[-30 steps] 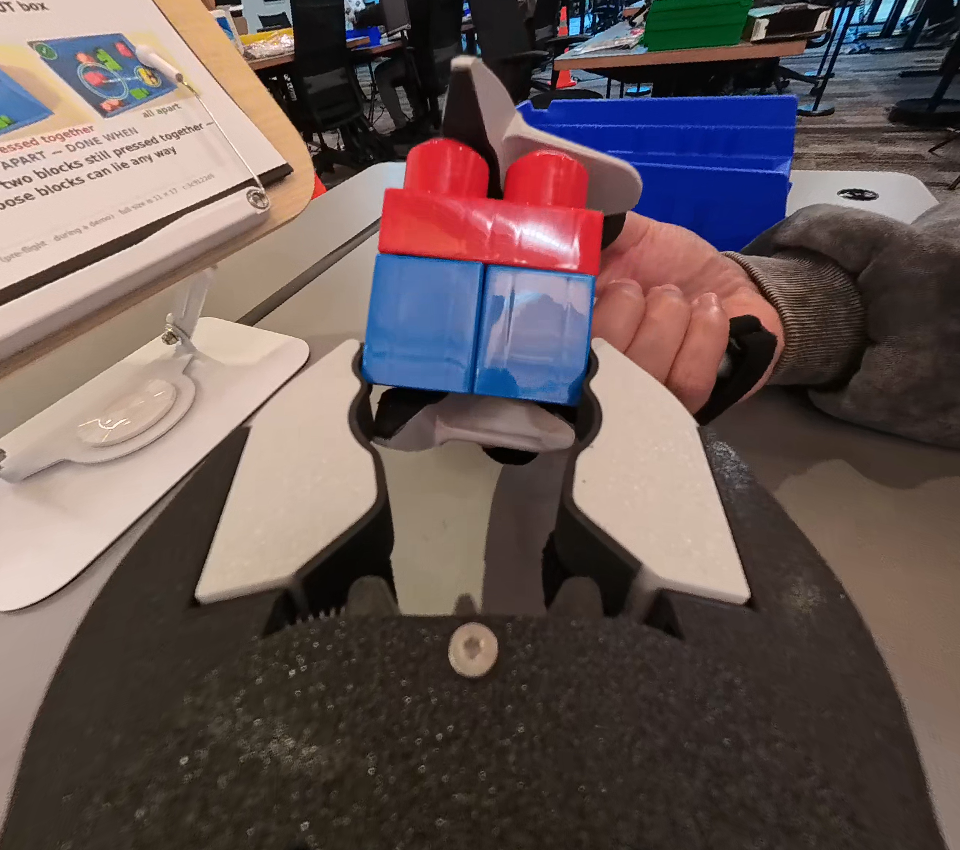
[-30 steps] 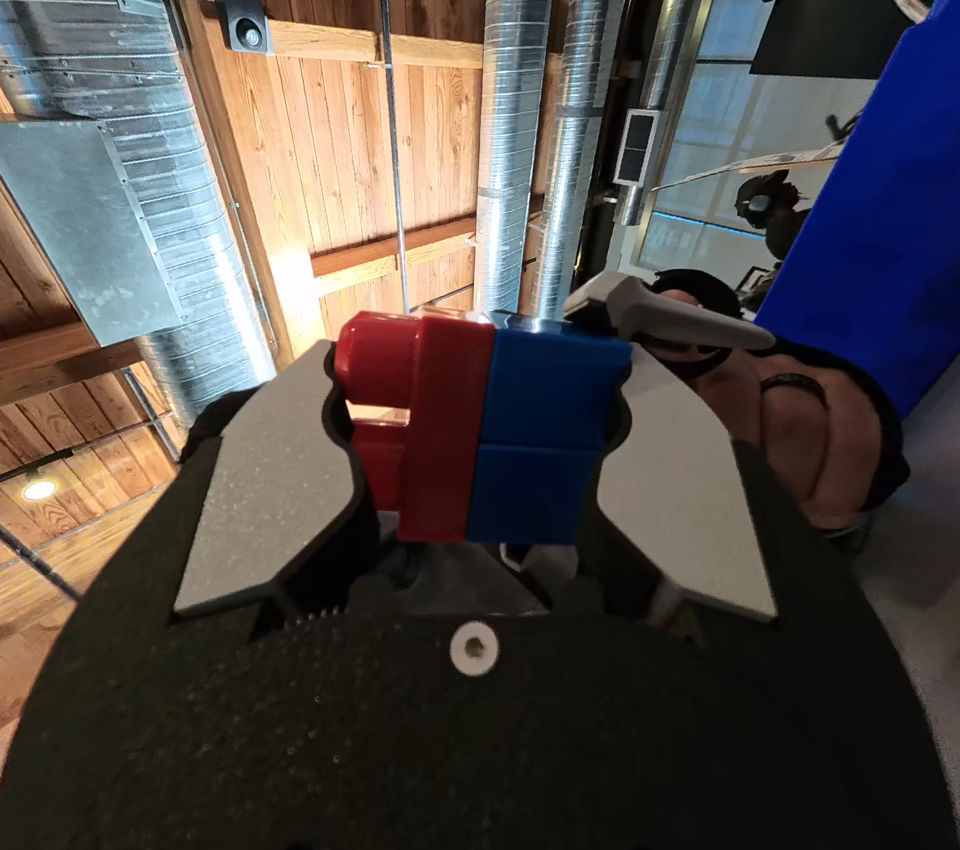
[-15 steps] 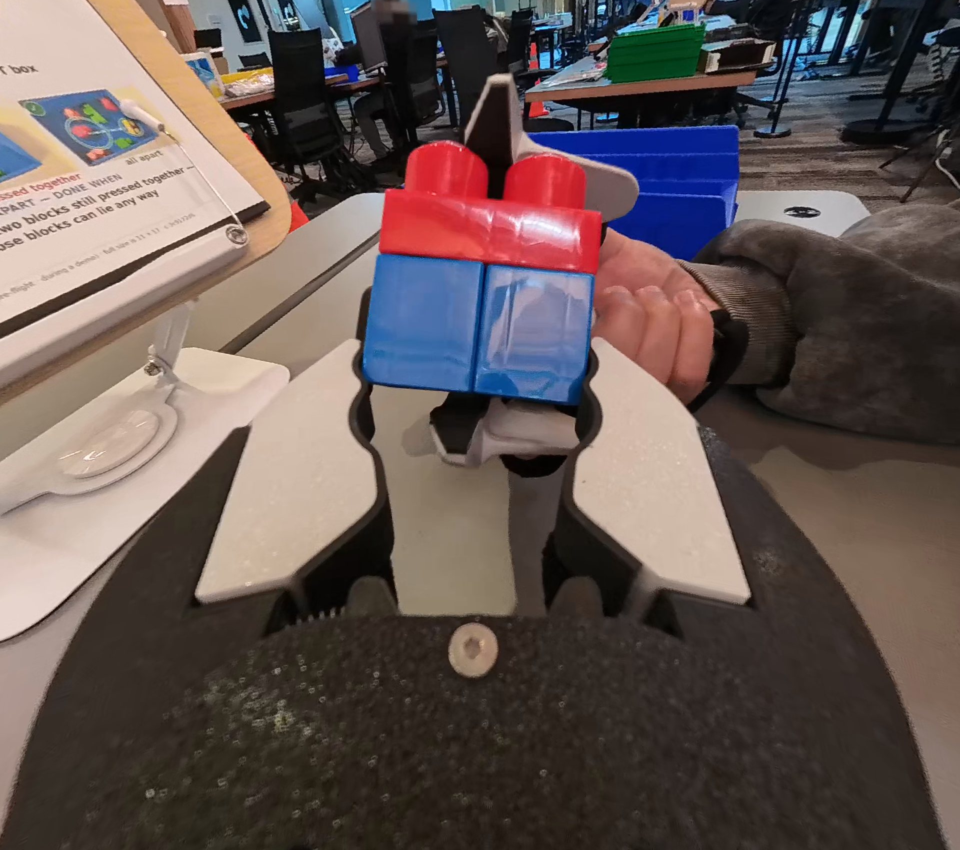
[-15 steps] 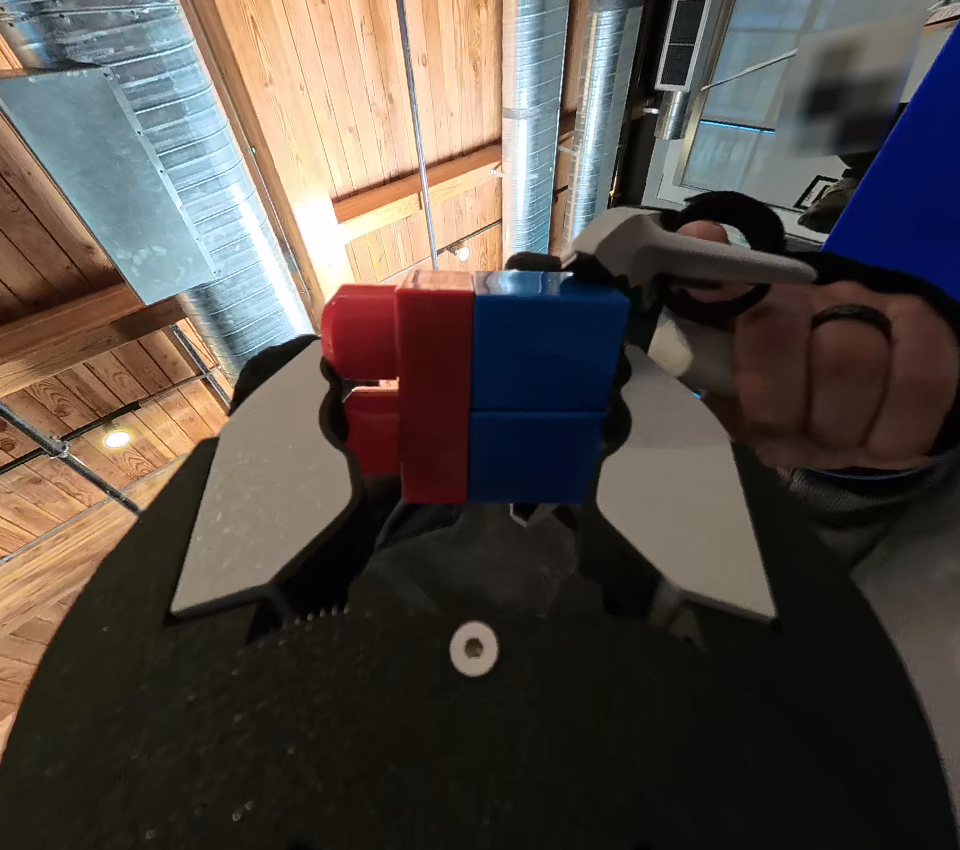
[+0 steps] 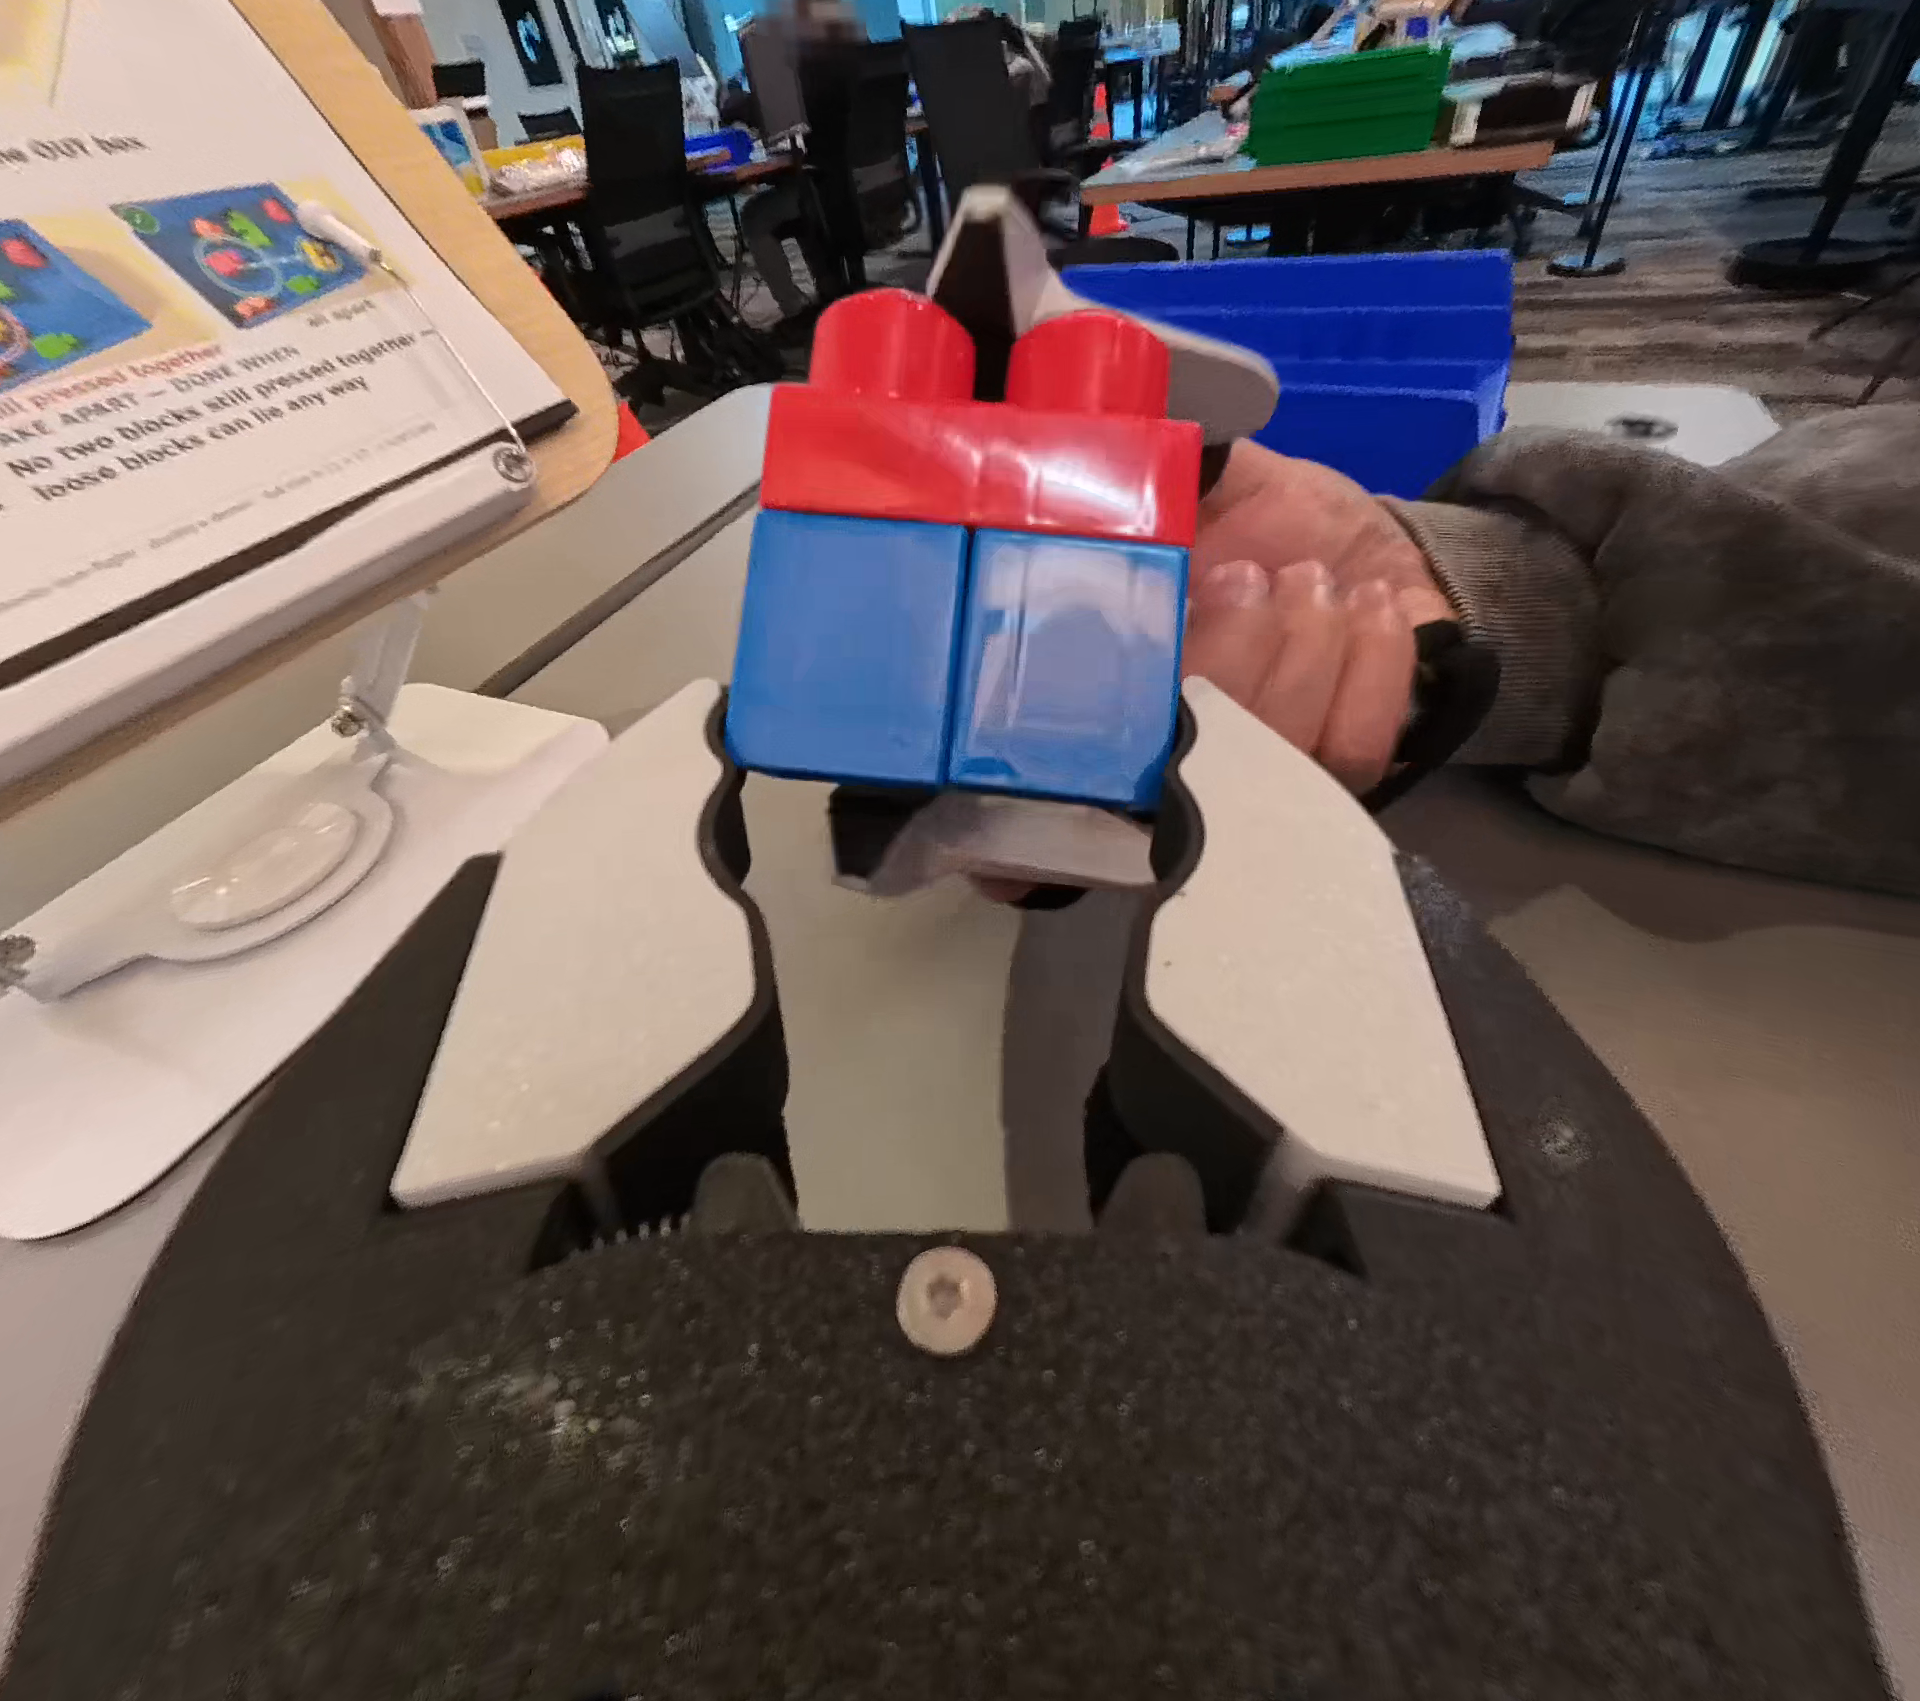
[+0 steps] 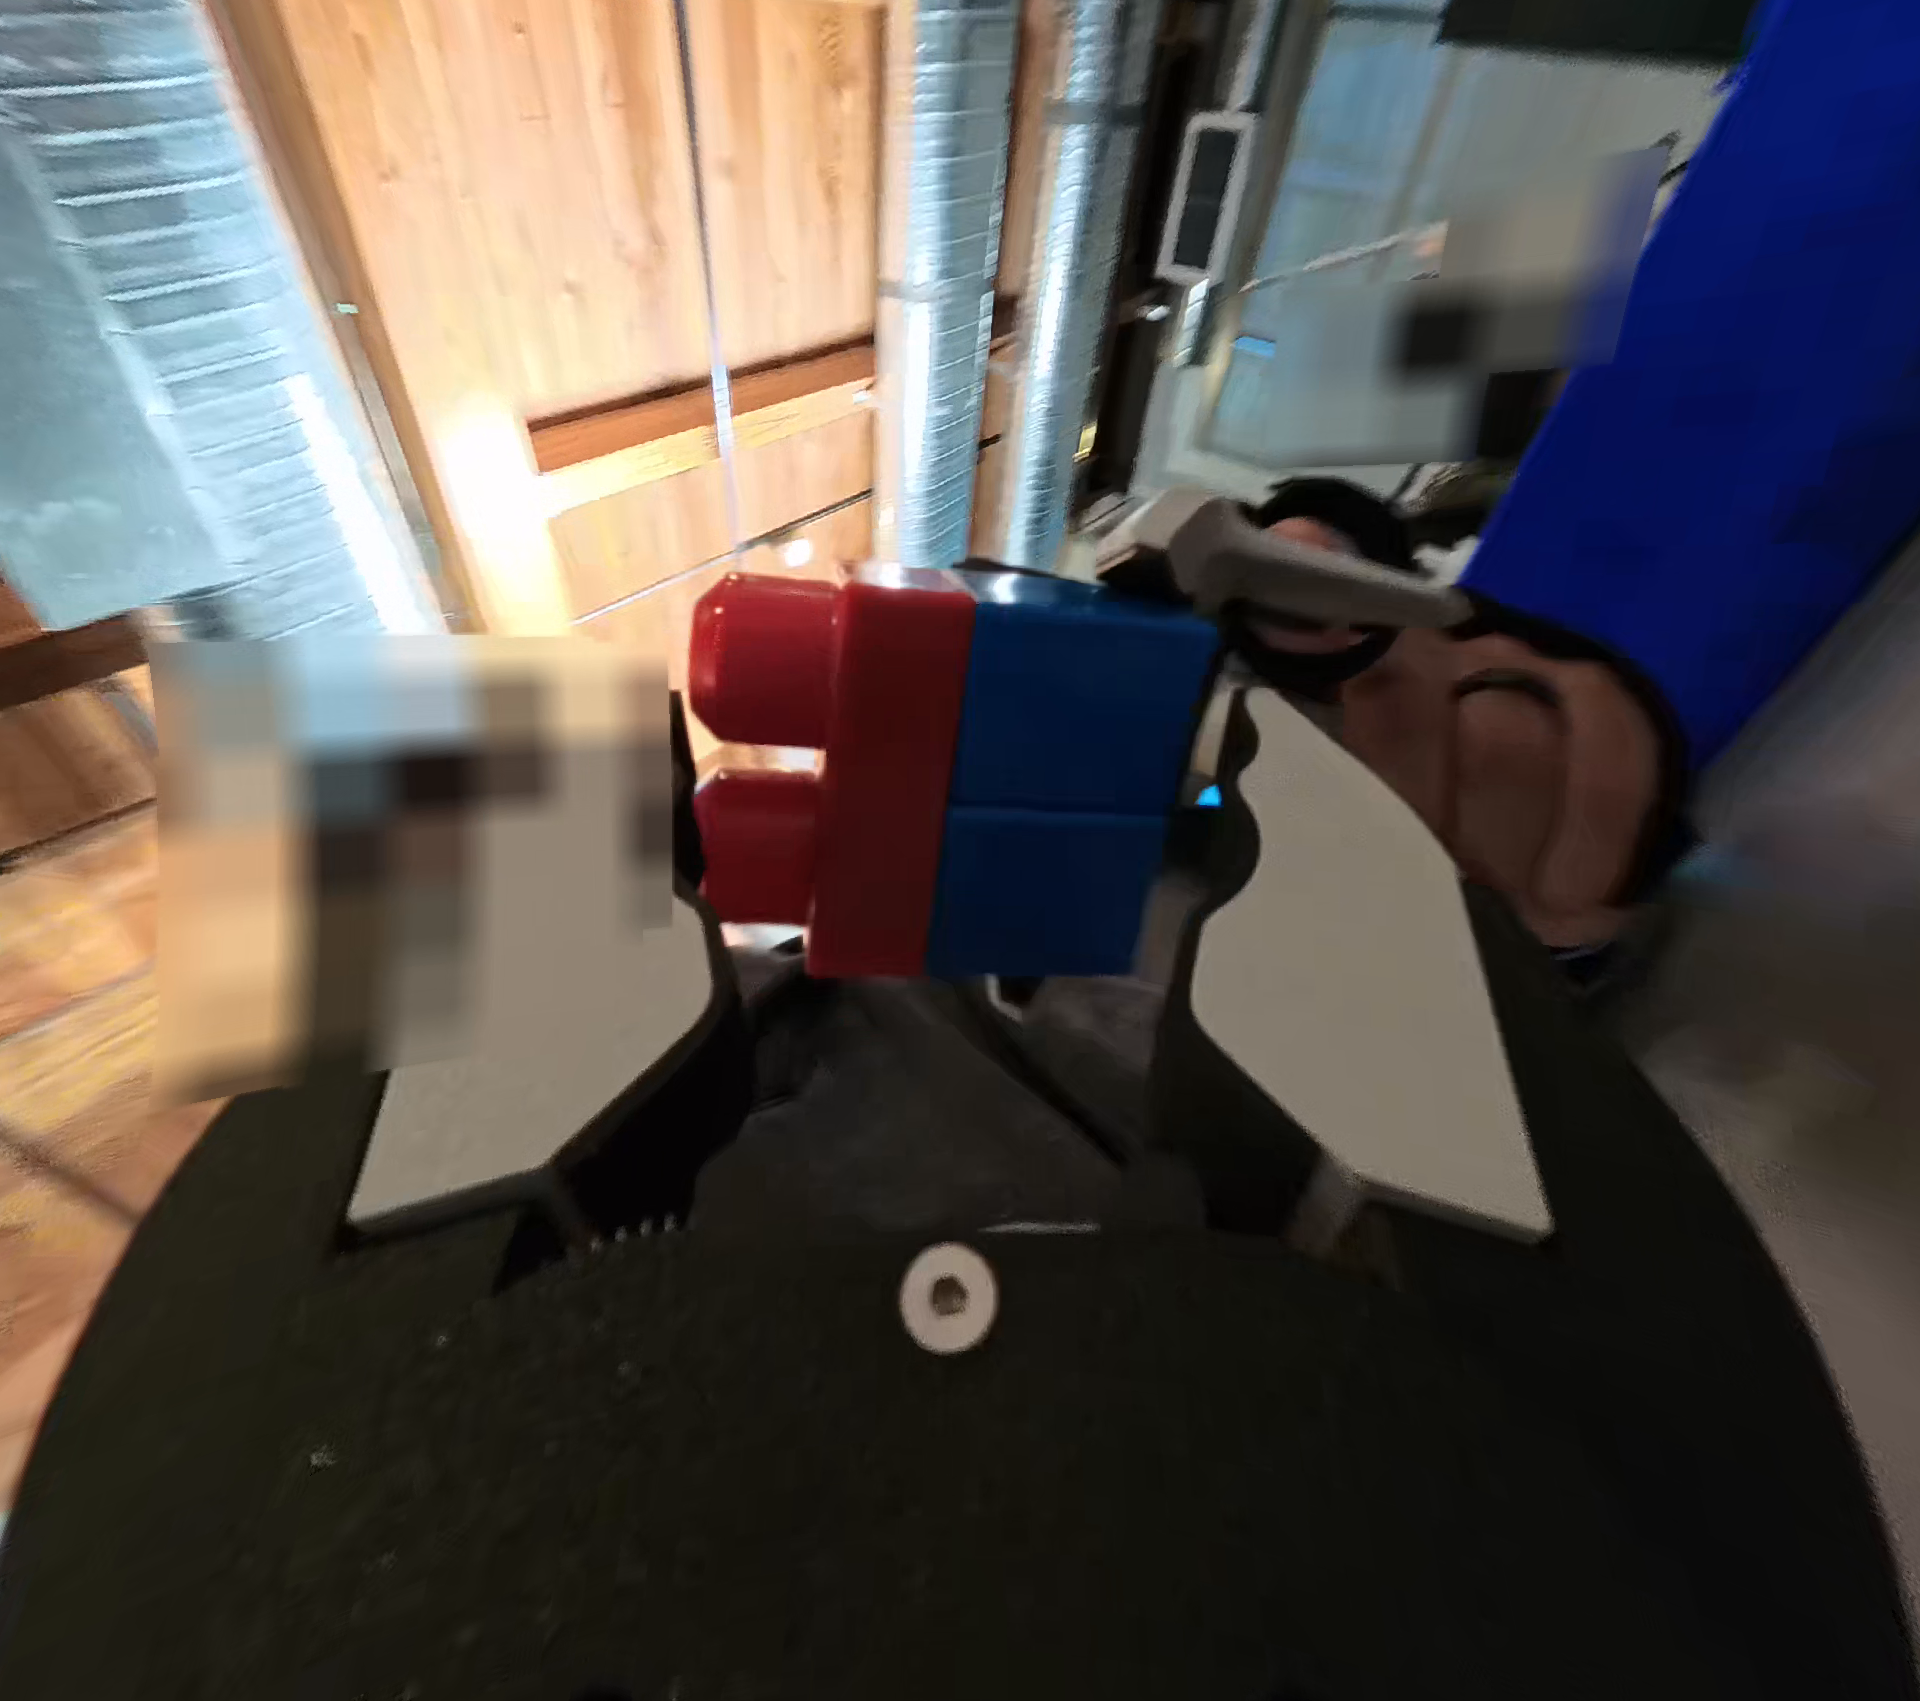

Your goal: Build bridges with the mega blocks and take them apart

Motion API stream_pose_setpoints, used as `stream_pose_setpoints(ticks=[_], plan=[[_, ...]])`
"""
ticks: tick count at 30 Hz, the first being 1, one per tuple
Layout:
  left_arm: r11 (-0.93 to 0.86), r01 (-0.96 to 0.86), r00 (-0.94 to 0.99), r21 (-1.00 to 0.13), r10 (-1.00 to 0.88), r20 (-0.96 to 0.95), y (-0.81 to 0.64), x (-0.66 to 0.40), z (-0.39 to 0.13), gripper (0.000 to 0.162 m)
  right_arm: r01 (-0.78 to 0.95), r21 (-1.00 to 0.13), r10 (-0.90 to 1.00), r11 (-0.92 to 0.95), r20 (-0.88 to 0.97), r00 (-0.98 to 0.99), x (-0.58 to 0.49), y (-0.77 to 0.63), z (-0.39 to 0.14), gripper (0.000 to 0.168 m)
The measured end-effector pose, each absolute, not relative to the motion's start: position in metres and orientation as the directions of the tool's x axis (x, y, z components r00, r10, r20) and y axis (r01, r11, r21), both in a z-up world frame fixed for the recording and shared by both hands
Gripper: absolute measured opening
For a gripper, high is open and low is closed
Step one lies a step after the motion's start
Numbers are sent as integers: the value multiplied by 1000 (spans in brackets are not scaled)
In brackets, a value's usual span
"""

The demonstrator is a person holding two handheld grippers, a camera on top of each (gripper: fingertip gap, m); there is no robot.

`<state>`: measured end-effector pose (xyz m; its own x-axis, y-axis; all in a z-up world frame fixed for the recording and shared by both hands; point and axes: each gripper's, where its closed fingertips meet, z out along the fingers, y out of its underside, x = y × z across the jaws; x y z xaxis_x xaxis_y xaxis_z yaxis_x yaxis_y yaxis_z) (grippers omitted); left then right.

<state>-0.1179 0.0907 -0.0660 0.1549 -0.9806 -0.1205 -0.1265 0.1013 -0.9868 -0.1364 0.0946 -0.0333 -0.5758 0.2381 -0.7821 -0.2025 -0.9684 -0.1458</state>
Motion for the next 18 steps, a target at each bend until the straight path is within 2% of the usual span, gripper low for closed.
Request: stream_pose_setpoints(ticks=[4, 7, 9, 13, 15, 17, 18], plan=[[101, -109, 217, -989, -969, -123, 101, -130, -57, 76, -333, -290, 402, -897, -848, -345, -118, 107, -31, 103], [157, -190, 296, -969, -932, -209, 111, -133, -66, 76, -328, -491, 526, -807, -850, -20, -118, 112, -39, 97], [212, -269, 320, -939, -900, -295, 114, -131, -76, 76, -274, -571, 550, -774, -821, 156, -121, 115, -49, 95], [284, -374, 329, -883, -850, -412, 116, -129, -92, 76, -113, -600, 530, -792, -768, 359, -129, 106, -72, 84], [288, -394, 323, -873, -845, -425, 116, -129, -97, 76, -61, -586, 514, -808, -752, 412, -132, 101, -81, 72], [273, -393, 321, -878, -854, -409, 116, -129, -98, 76, -73, -586, 513, -807, -757, 405, -135, 100, -79, 50], [261, -389, 317, -884, -862, -394, 116, -129, -99, 76, -77, -578, 502, -813, -760, 412, -135, 101, -80, 48]])
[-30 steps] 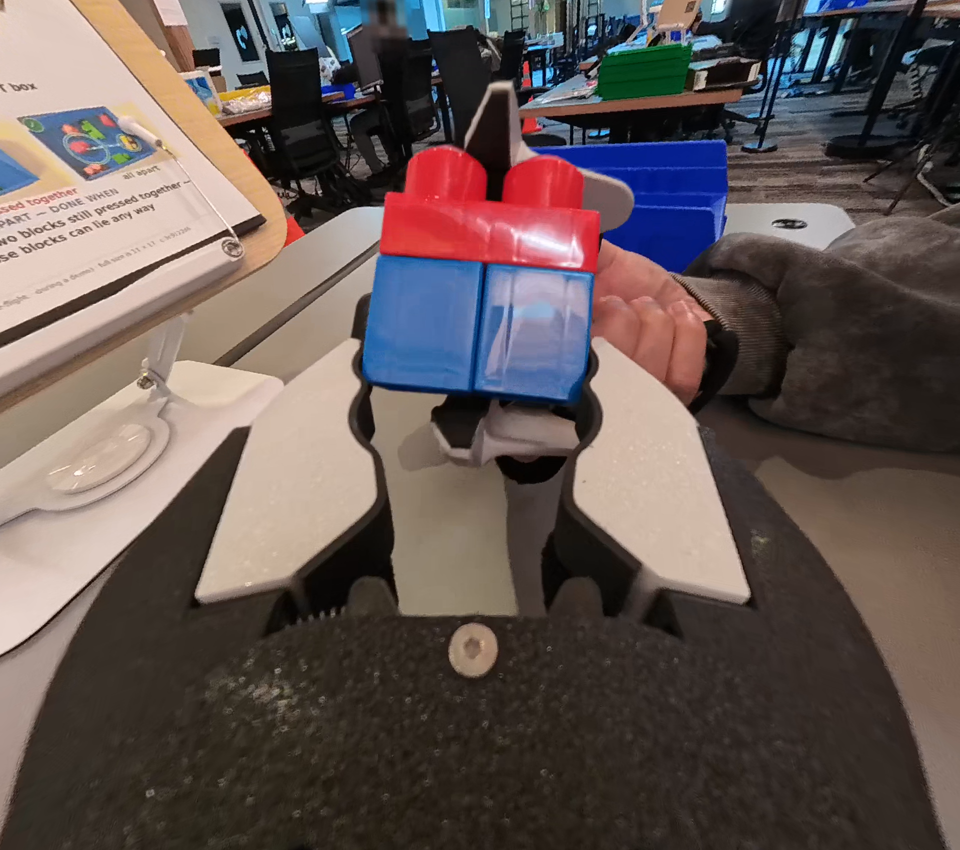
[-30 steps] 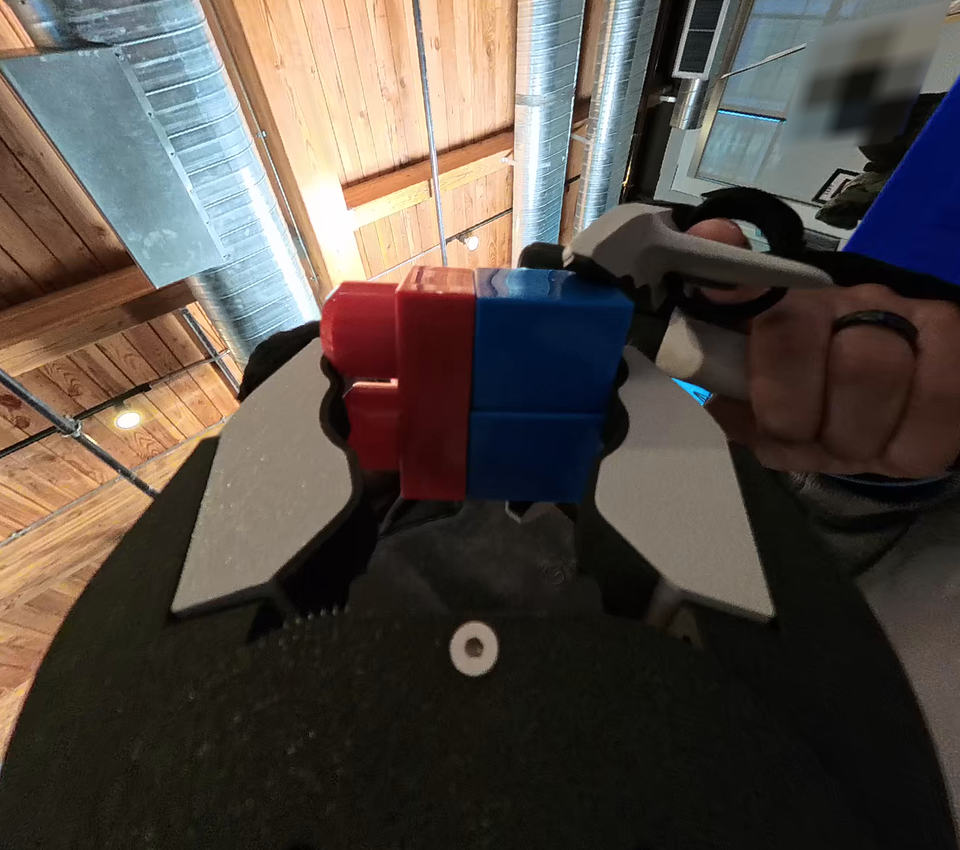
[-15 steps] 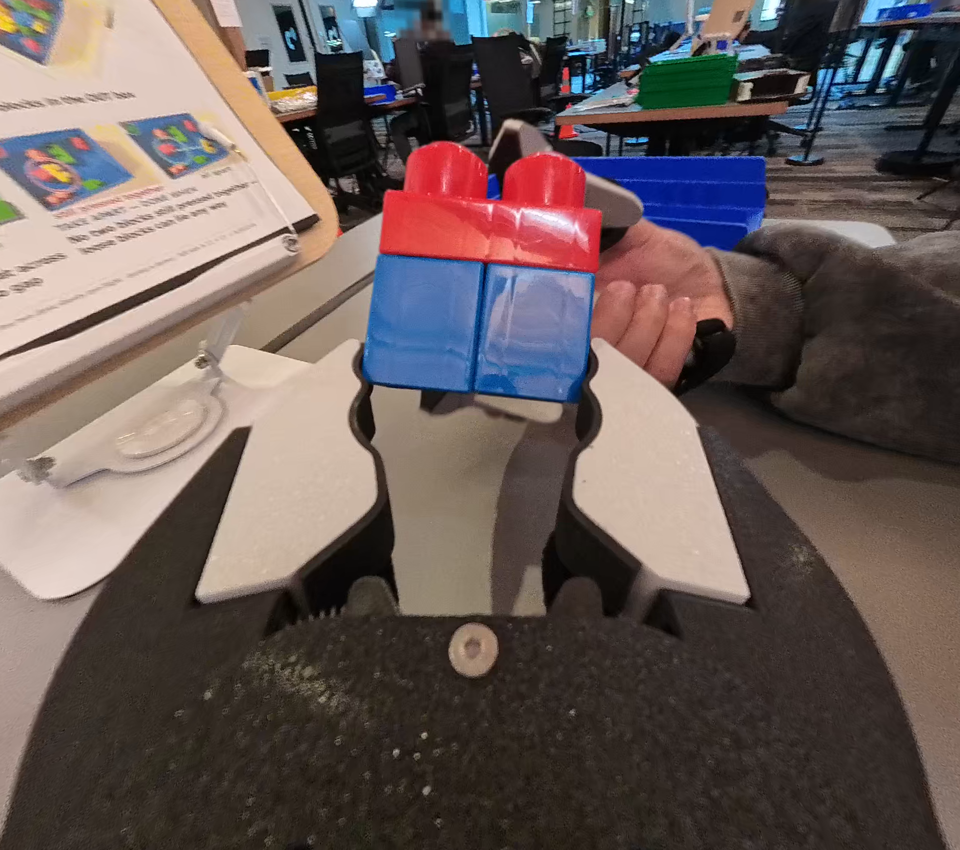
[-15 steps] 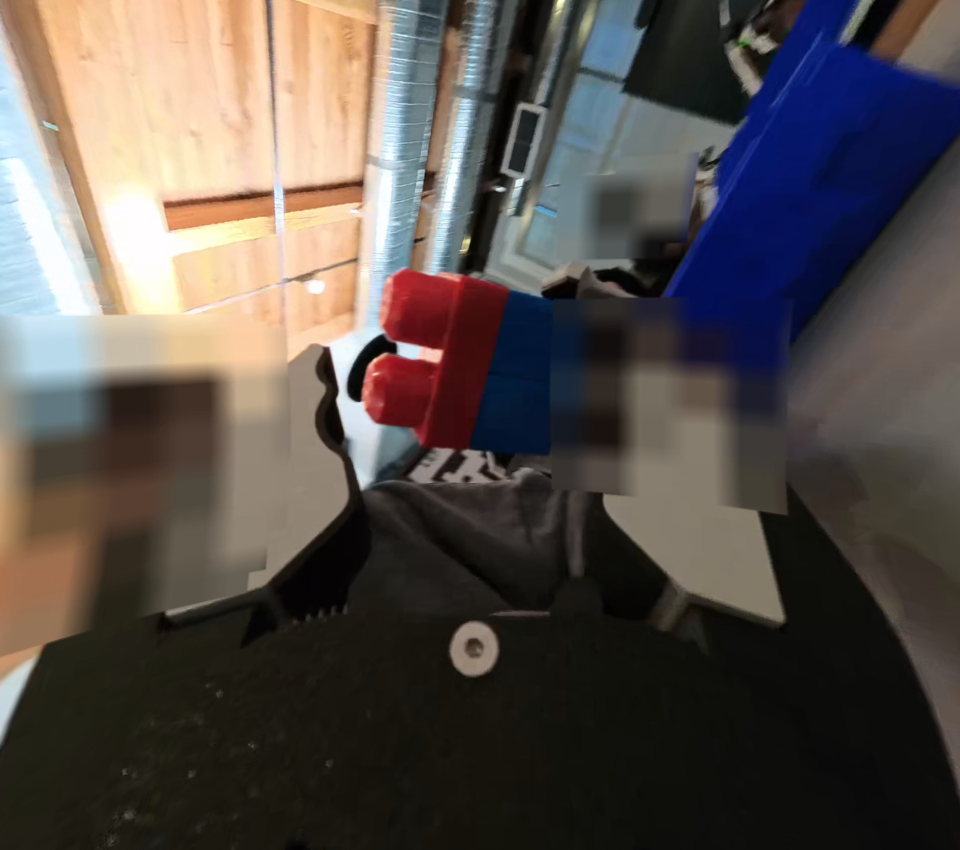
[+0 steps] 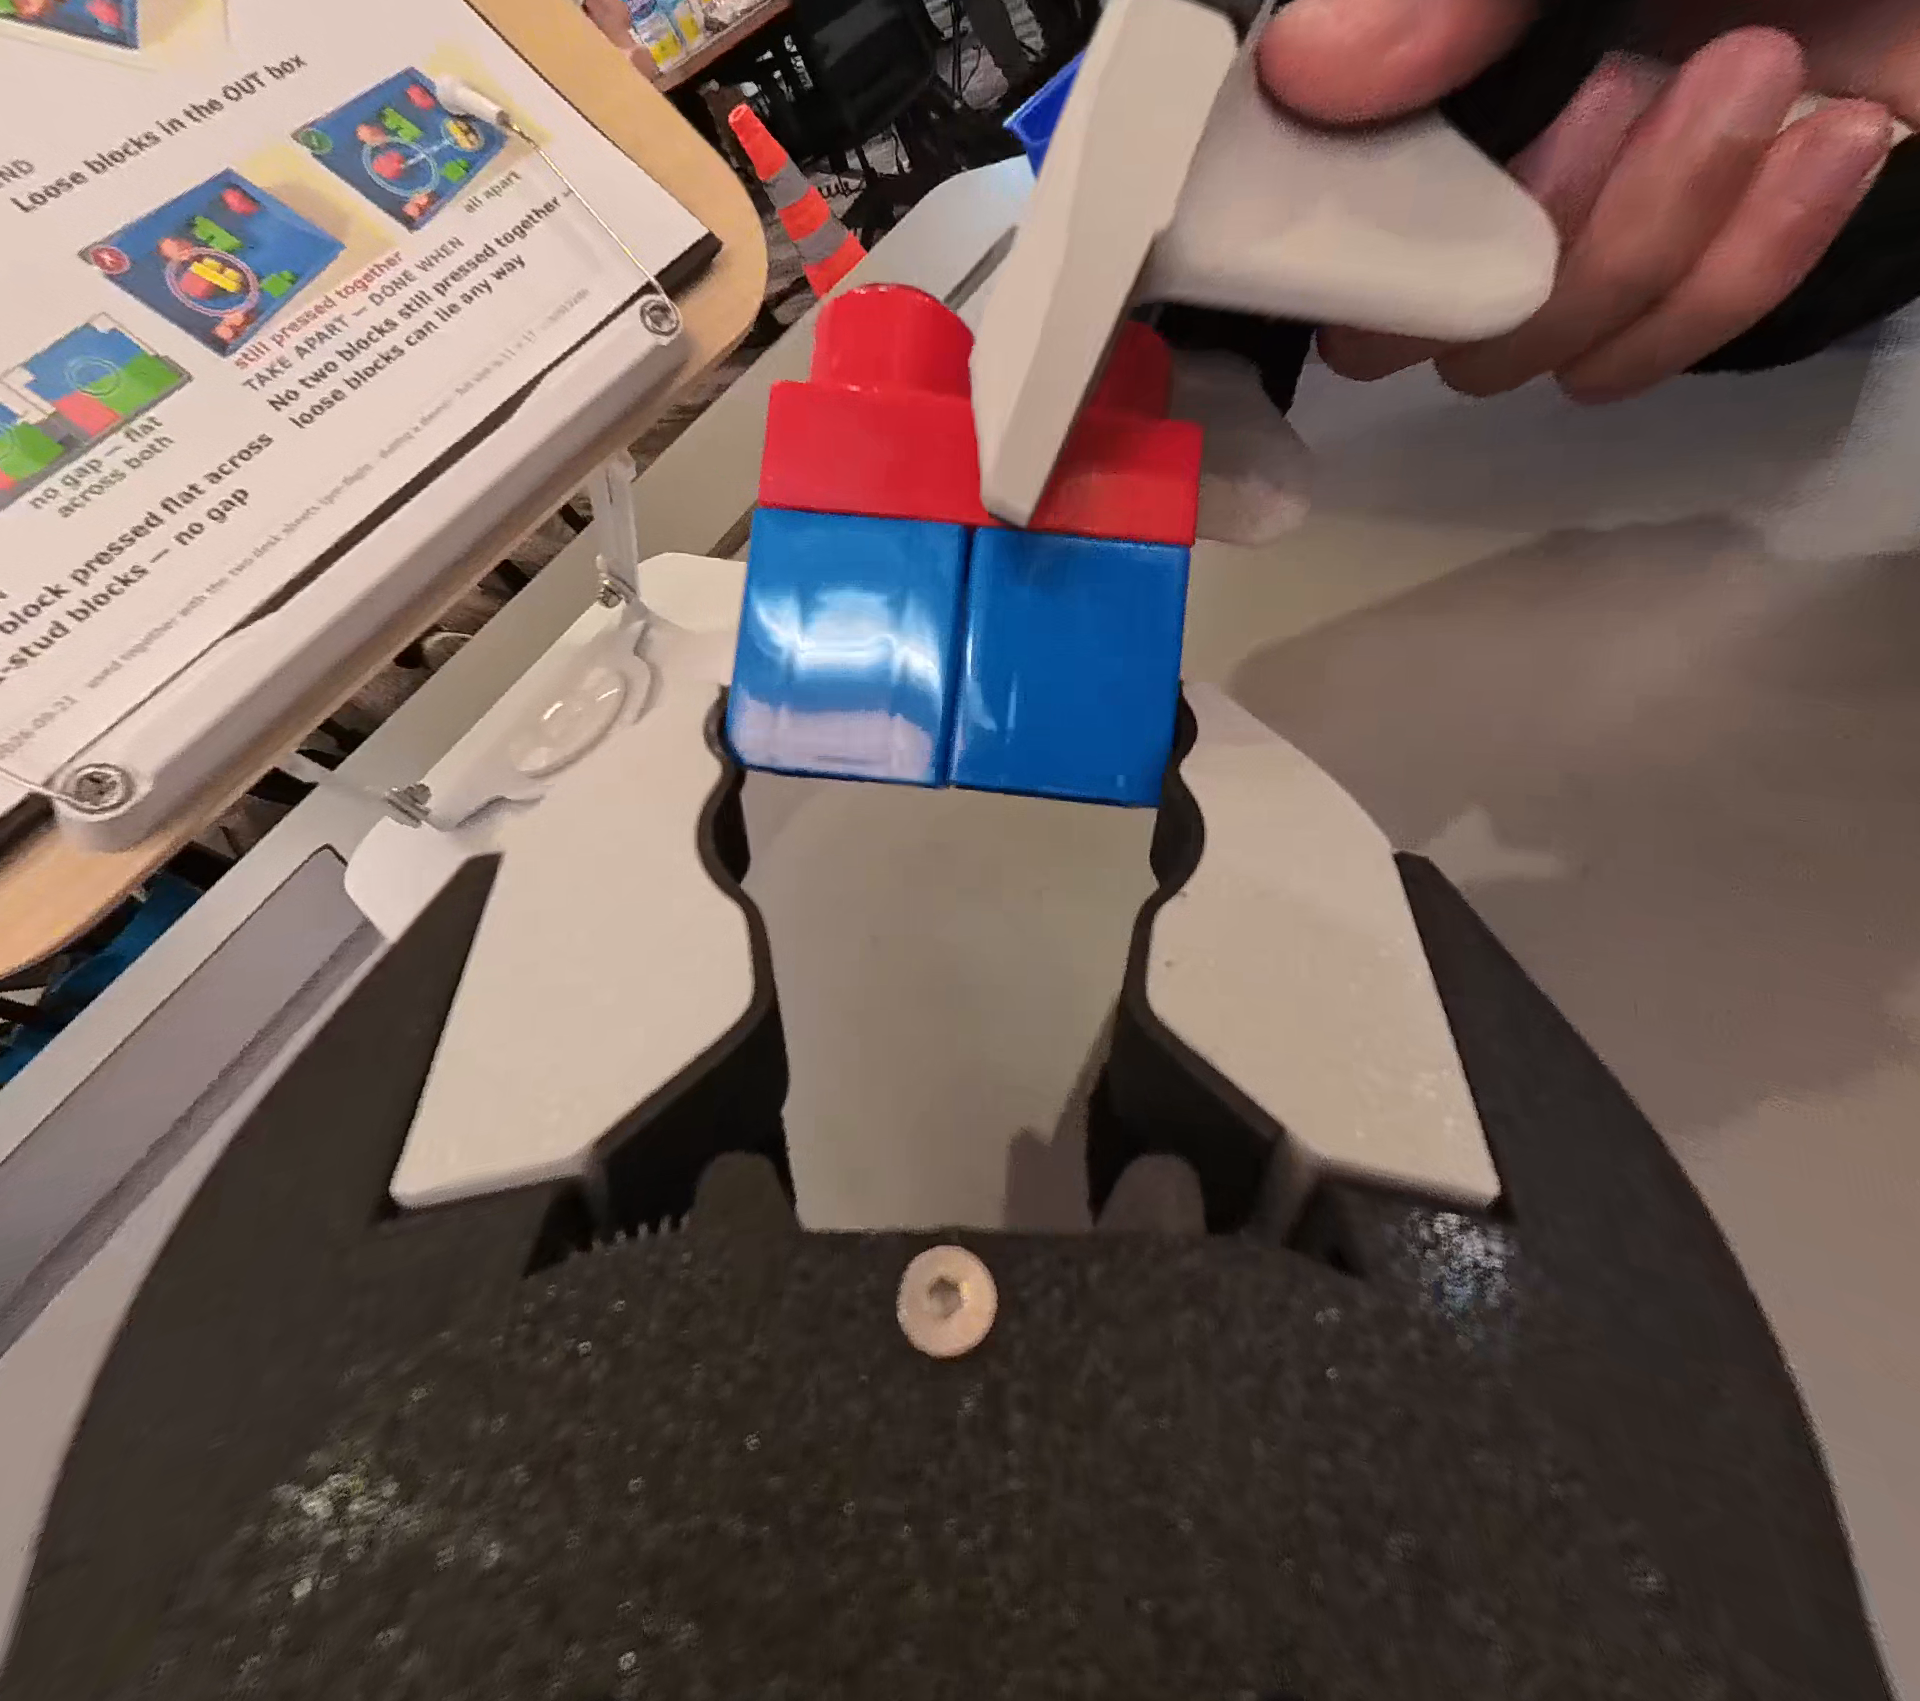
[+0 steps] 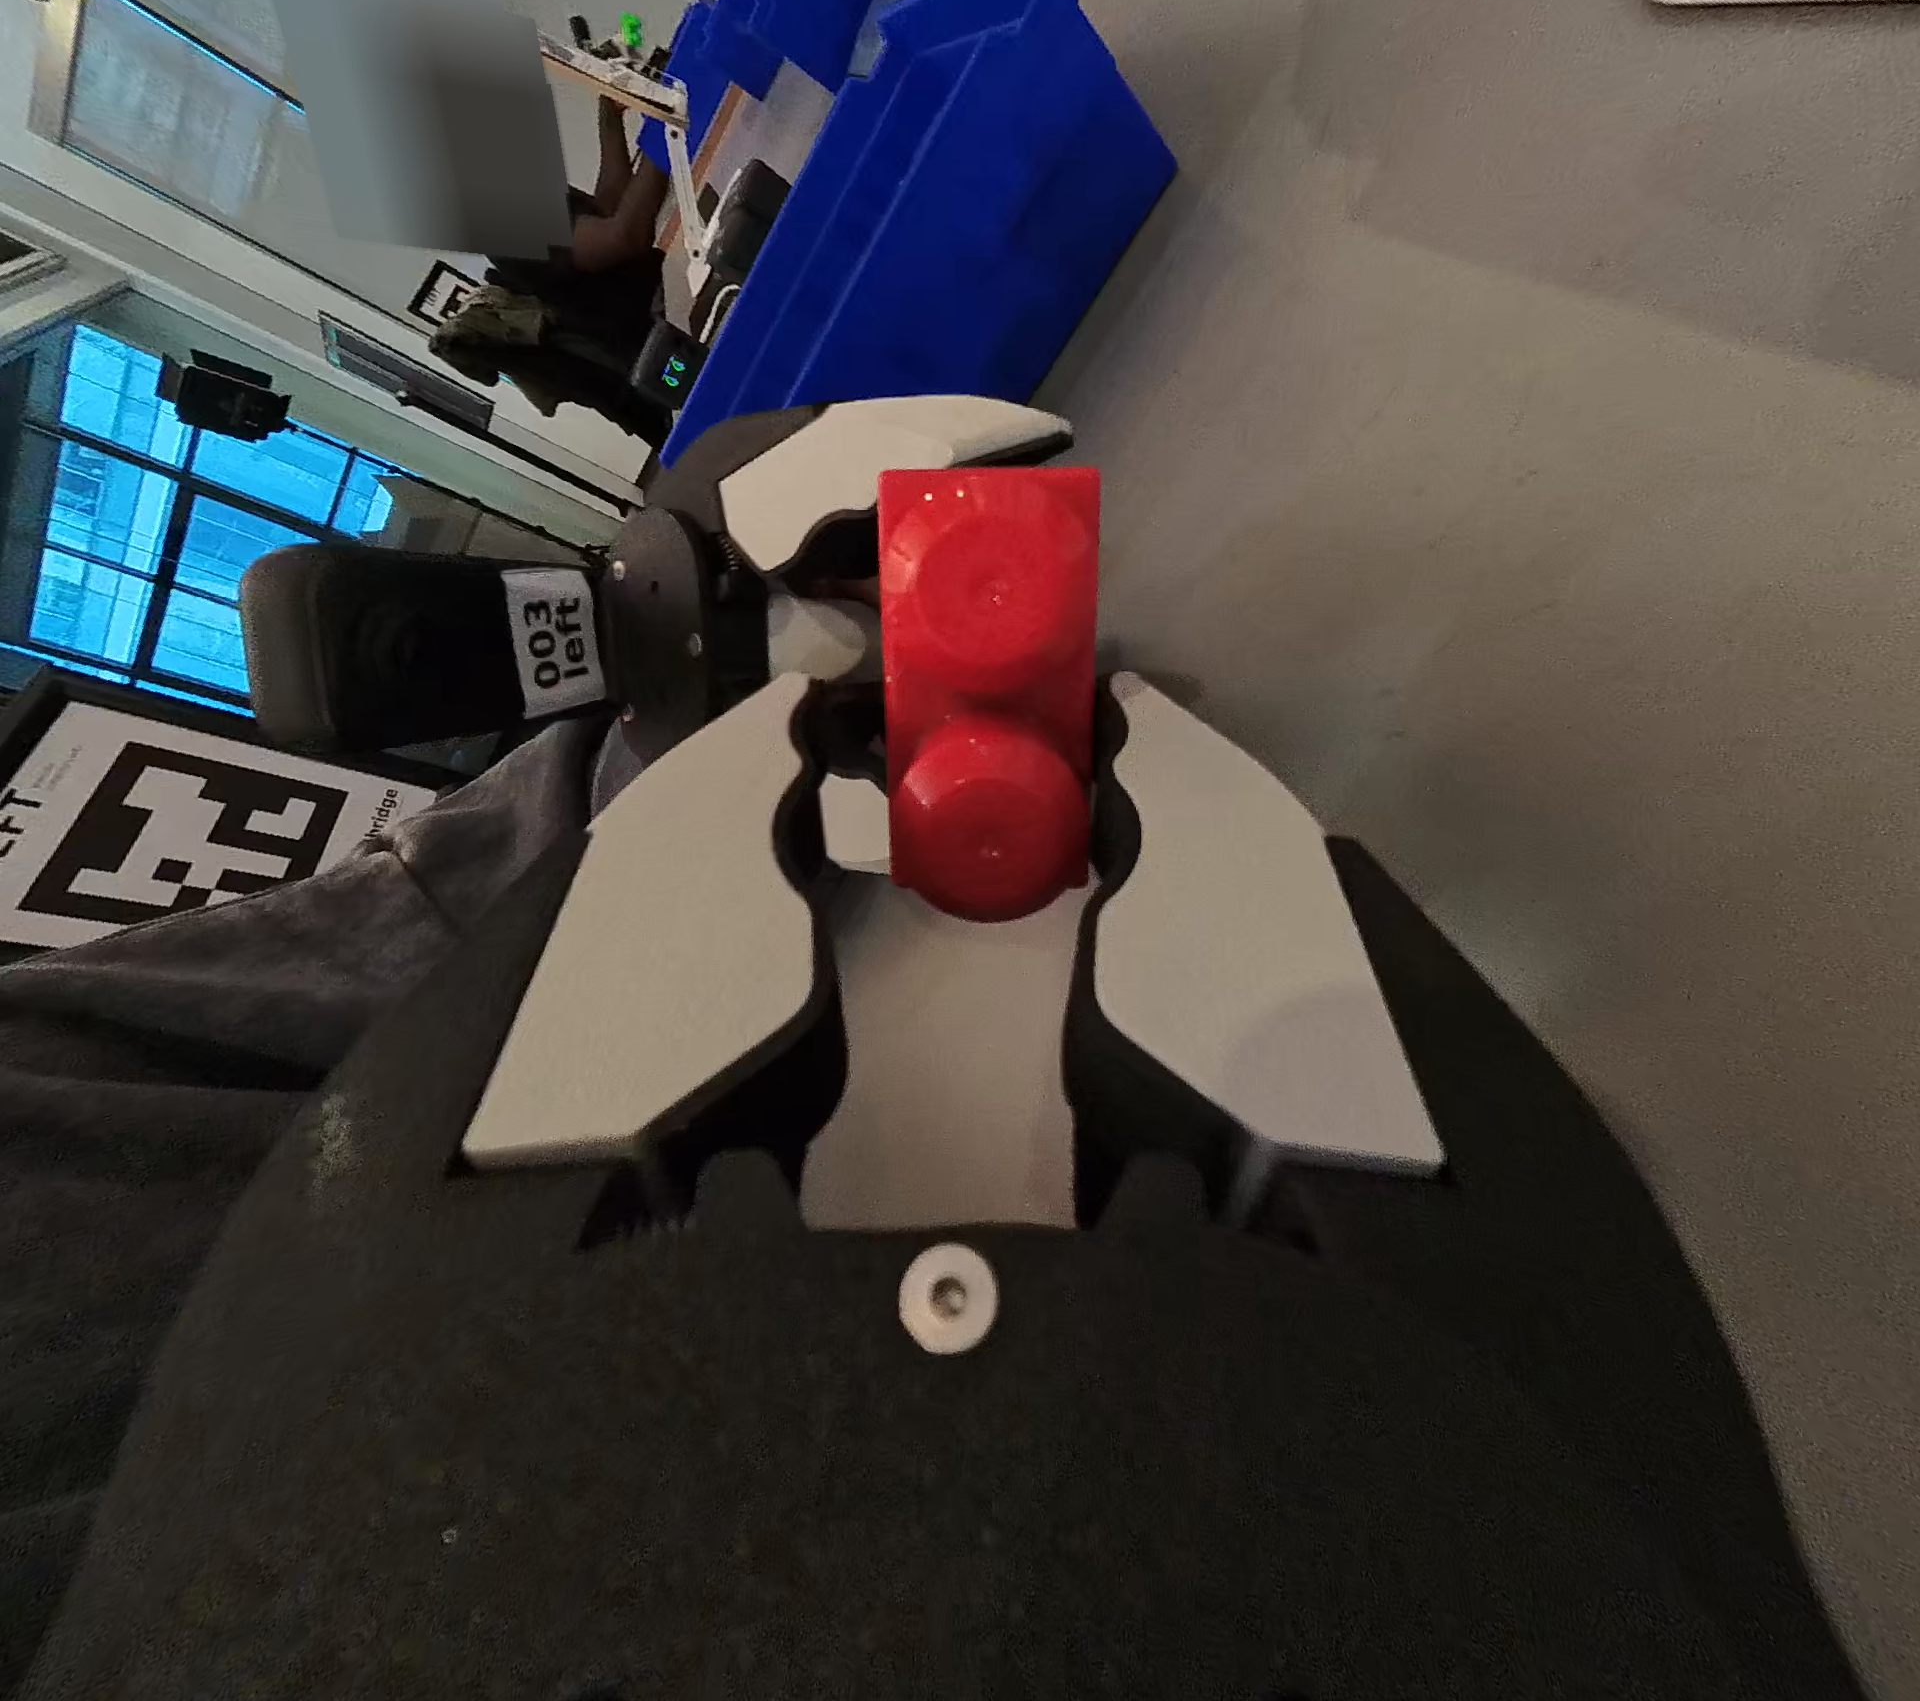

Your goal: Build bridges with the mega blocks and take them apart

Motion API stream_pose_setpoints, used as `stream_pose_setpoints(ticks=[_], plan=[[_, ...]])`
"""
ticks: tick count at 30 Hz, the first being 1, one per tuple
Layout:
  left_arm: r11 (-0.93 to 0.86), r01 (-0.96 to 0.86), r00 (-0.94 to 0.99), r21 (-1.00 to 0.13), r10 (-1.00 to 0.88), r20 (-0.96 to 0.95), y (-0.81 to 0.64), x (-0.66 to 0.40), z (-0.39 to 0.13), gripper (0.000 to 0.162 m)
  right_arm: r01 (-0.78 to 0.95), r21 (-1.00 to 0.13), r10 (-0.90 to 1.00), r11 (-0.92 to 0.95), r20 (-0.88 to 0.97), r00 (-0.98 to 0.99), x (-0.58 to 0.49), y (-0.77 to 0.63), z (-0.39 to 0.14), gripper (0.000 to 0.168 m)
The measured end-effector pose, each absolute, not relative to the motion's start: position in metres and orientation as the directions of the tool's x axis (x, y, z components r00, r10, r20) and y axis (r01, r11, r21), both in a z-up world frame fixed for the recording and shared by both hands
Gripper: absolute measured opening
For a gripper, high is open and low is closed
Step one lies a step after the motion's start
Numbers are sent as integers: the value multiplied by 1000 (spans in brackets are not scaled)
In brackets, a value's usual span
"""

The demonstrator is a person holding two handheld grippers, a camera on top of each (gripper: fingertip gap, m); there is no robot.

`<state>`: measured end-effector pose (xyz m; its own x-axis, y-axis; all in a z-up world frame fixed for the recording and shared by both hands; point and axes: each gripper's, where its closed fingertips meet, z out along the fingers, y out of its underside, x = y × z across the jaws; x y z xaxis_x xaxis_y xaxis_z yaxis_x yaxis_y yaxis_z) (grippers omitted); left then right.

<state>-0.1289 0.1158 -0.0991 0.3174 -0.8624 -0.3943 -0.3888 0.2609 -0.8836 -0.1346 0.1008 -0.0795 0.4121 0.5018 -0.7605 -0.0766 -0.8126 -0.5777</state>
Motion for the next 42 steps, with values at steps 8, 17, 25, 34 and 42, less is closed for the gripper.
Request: stream_pose_setpoints(ticks=[8, 17, 25, 34, 42], plan=[[152, -380, 285, -912, -919, -272, 106, -129, -105, 75, -108, -650, 508, -752, -676, 534, -118, 107, -67, 36], [-49, -306, 281, -951, -959, -41, 101, -133, -105, 75, 138, -871, 503, -471, -137, 853, 32, 54, 54, 36], [-77, -315, 278, -946, -960, -15, 99, -128, -110, 75, 517, -554, 429, -652, 292, 854, 229, 85, -18, 37], [-33, -355, 266, -934, -962, -67, 95, -126, -118, 73, 804, -150, 749, -576, 297, 592, 283, 110, -123, 37], [-54, -352, 258, -935, -965, -42, 96, -125, -119, 73, 867, -75, 841, -492, 216, 496, 277, 116, -151, 37]])
